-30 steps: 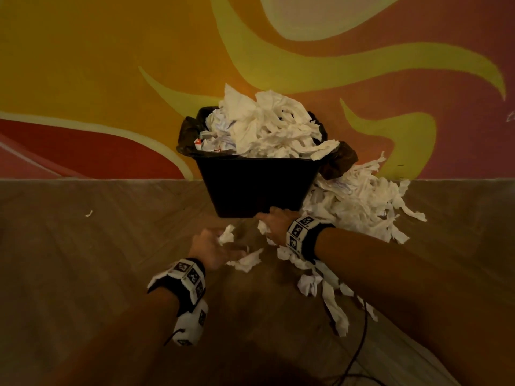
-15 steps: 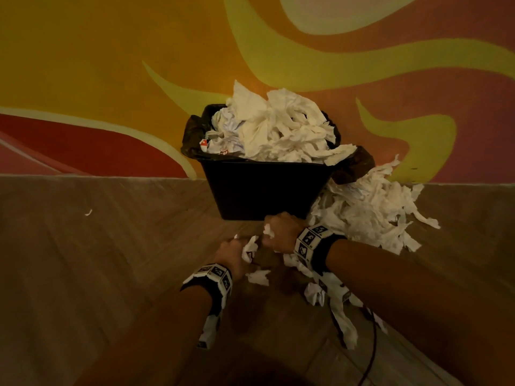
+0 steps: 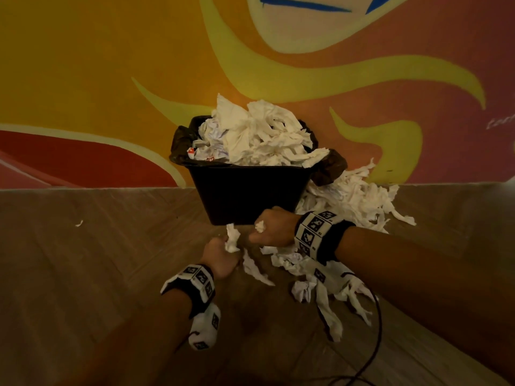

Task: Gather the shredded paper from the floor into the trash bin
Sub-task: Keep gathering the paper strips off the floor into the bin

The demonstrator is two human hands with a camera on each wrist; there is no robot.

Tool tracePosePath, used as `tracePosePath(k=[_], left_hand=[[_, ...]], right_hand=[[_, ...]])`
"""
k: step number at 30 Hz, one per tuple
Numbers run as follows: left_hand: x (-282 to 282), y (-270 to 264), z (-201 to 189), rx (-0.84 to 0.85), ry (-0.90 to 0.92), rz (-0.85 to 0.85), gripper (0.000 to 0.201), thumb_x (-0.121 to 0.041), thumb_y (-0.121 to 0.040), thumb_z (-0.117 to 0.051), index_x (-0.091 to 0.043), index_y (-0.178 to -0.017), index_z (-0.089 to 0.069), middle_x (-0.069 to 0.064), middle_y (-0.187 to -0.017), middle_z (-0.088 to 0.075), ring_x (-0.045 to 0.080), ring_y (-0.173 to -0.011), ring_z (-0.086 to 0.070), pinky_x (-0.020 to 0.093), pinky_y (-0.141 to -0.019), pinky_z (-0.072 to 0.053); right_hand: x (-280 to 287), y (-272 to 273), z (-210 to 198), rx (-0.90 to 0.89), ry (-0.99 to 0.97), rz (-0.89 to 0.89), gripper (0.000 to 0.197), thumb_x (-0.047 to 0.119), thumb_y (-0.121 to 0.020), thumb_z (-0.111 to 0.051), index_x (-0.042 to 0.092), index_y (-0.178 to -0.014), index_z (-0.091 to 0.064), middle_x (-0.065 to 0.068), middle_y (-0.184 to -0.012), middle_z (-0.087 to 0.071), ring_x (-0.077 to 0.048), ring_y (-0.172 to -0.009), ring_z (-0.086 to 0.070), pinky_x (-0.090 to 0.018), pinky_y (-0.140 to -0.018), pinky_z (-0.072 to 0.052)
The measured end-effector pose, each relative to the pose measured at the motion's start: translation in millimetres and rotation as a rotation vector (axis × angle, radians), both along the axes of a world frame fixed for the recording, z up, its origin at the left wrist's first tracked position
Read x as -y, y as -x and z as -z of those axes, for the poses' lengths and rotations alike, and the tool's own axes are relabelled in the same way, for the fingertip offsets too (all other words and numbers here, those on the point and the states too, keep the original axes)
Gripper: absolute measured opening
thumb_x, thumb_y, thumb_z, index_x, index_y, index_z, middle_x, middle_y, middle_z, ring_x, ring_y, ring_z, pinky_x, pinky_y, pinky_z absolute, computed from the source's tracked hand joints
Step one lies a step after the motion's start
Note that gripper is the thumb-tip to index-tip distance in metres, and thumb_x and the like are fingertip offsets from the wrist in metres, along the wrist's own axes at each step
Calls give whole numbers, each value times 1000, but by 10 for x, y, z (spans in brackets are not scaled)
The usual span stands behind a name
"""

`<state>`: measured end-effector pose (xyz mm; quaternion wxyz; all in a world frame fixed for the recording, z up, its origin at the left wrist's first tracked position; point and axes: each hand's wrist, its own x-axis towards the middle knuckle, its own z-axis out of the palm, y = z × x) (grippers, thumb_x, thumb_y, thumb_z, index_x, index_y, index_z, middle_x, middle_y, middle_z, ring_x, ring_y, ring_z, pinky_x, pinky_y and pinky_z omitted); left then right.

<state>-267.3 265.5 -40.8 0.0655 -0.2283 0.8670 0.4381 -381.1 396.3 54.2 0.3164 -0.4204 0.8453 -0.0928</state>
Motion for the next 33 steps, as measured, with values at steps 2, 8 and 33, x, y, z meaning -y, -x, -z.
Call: tracePosePath(k=[2, 8, 33], left_hand=[[3, -1, -155, -62, -83, -36, 25, -8, -89, -60, -17, -66, -58, -1, -63, -63, 11, -58, -60, 24, -57, -45], [-97, 61, -595, -314, -426, -136, 22, 5, -94, -51, -16, -90, -55, 5, -58, -61, 10, -42, -55, 19, -41, -44], [-87, 298, -1691, -667, -420, -92, 22, -25, -95, -57, -5, -91, -64, 1, -74, -69, 13, -64, -63, 21, -54, -49]], right_hand=[[-38, -9, -121, 23, -21, -25, 31, 29, -89, -59, 8, -66, -56, -15, -71, -63, -29, -70, -62, -34, -64, -49], [-179, -10, -243, 31, 6, -12, 24, 21, -84, -68, 17, -107, -61, 0, -103, -64, -14, -83, -61, -26, -69, -50], [-147, 106, -1191, -44, 706, 47, 40, 34, -74, -80, 23, -104, -56, 4, -100, -64, -18, -81, -66, -38, -71, -55]])
